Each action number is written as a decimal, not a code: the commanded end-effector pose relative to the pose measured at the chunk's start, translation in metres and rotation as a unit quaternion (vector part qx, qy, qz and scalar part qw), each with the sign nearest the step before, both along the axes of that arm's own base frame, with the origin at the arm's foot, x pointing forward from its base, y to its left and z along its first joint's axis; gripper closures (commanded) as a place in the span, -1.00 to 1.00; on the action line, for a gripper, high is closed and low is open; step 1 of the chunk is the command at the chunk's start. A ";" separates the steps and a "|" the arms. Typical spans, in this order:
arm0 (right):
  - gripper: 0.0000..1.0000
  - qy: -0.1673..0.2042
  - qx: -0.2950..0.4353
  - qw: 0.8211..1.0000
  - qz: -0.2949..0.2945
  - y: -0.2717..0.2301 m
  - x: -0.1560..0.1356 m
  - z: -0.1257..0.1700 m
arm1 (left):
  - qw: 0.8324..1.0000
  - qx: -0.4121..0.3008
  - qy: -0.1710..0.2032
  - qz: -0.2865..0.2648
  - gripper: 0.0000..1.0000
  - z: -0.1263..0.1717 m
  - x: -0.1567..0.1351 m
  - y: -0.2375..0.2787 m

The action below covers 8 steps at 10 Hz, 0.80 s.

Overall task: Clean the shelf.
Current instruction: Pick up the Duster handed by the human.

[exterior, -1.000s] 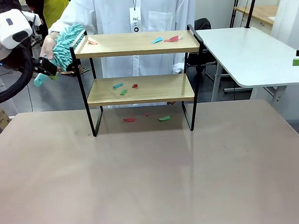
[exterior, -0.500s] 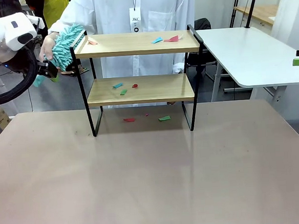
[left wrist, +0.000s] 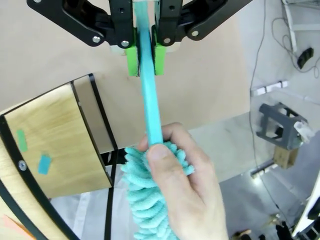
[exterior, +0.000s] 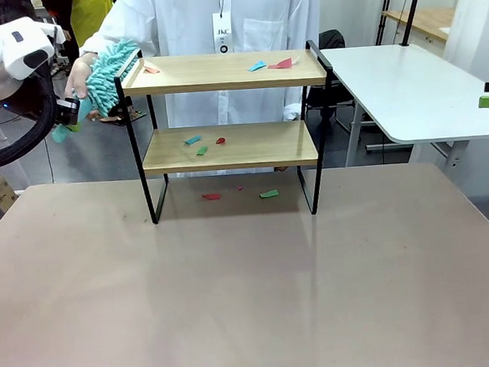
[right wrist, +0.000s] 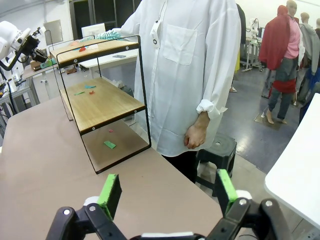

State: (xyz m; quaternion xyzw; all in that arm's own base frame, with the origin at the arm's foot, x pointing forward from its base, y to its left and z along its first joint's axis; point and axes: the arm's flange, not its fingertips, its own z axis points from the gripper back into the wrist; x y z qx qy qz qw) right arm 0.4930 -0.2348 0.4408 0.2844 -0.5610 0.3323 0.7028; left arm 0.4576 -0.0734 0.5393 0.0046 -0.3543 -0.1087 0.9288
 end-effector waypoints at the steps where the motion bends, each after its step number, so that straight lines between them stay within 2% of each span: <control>1: -1.00 -0.002 -0.001 1.000 0.000 0.002 0.000 0.004 | 0.999 0.012 0.002 0.040 1.00 0.004 -0.003 -0.007; 4: -1.00 -0.002 -0.001 1.000 0.000 0.002 0.000 0.004 | 0.998 0.007 0.009 0.064 1.00 0.004 -0.004 -0.007; 8: -1.00 -0.002 -0.001 1.000 0.000 0.002 0.000 0.004 | 0.999 0.000 0.008 0.044 1.00 0.001 -0.002 0.000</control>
